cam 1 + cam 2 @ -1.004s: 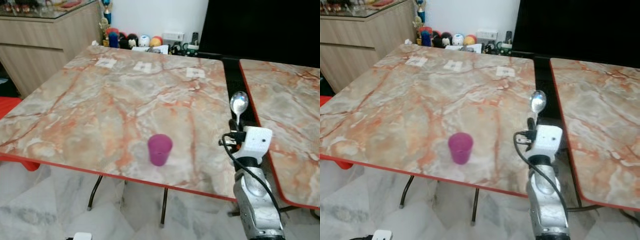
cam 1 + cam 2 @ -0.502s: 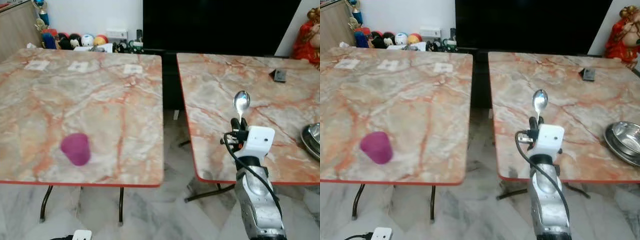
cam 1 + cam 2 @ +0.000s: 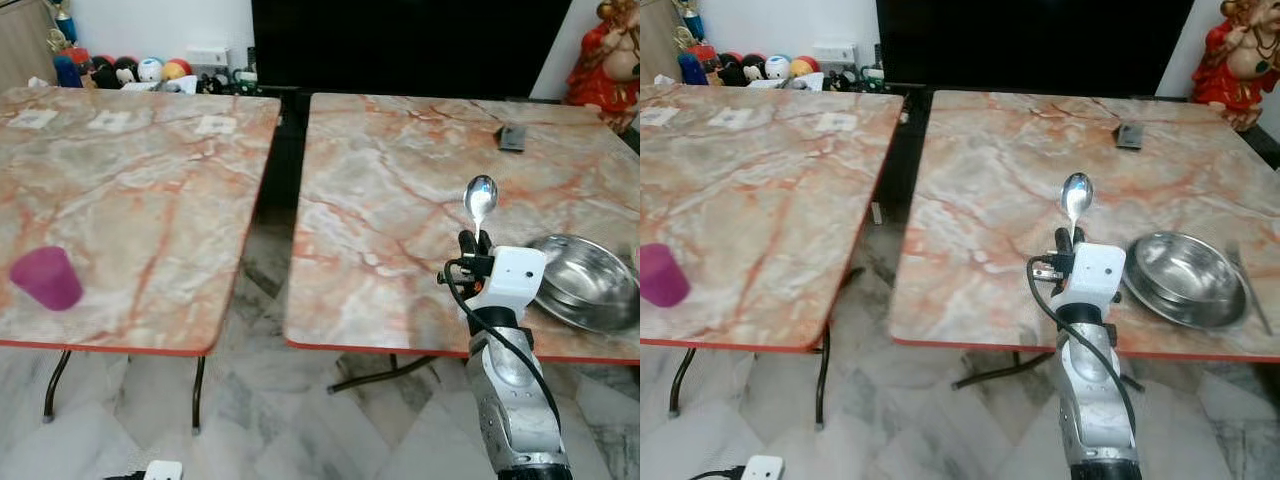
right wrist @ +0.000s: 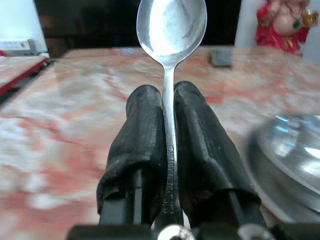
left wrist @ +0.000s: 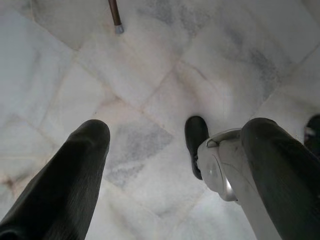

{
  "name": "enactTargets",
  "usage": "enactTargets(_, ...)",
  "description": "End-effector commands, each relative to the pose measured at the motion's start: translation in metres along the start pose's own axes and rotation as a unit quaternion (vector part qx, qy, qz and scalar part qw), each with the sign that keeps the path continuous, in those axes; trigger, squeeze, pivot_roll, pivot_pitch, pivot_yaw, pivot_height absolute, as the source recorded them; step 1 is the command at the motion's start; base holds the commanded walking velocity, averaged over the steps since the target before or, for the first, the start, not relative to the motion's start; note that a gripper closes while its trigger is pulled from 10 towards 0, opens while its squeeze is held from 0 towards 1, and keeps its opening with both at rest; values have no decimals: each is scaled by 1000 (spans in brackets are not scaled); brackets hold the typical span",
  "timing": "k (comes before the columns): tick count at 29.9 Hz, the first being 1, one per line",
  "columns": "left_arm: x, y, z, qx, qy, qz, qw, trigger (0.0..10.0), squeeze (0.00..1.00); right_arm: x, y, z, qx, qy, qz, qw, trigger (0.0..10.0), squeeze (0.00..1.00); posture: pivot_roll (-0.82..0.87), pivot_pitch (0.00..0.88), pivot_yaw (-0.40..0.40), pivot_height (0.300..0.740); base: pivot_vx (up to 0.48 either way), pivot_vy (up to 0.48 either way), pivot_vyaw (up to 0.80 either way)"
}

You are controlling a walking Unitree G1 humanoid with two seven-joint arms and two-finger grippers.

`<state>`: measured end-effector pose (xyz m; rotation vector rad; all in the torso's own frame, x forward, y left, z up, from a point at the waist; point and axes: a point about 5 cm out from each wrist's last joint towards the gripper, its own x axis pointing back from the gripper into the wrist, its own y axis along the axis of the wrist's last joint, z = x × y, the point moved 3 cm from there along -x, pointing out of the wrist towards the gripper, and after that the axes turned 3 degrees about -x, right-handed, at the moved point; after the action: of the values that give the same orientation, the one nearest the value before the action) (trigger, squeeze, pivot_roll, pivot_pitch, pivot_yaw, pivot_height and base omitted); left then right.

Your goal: Setting the table

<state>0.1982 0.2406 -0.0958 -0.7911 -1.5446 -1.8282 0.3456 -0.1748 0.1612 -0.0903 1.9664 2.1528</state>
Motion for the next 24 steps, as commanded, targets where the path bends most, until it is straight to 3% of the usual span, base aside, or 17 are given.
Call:
enactTargets(1, 1, -6, -4, 4, -5, 9, 1000, 10000, 0, -1, 3, -7, 2, -12, -5, 1000, 10000, 0, -16, 106, 3, 740, 0, -472, 0)
enactTargets(17, 1, -6, -4, 2, -6, 9, 1000, 10000, 0, -1, 3, -10, 4, -19, -2, 1000, 10000, 0, -16, 109, 5, 740, 0, -471, 0)
enactTargets(24, 1, -7, -4, 5, -3, 13, 1000, 10000, 0, -1, 2, -10, 4, -21, -2, 1000, 10000, 0, -15, 110, 6, 740, 0, 0, 0)
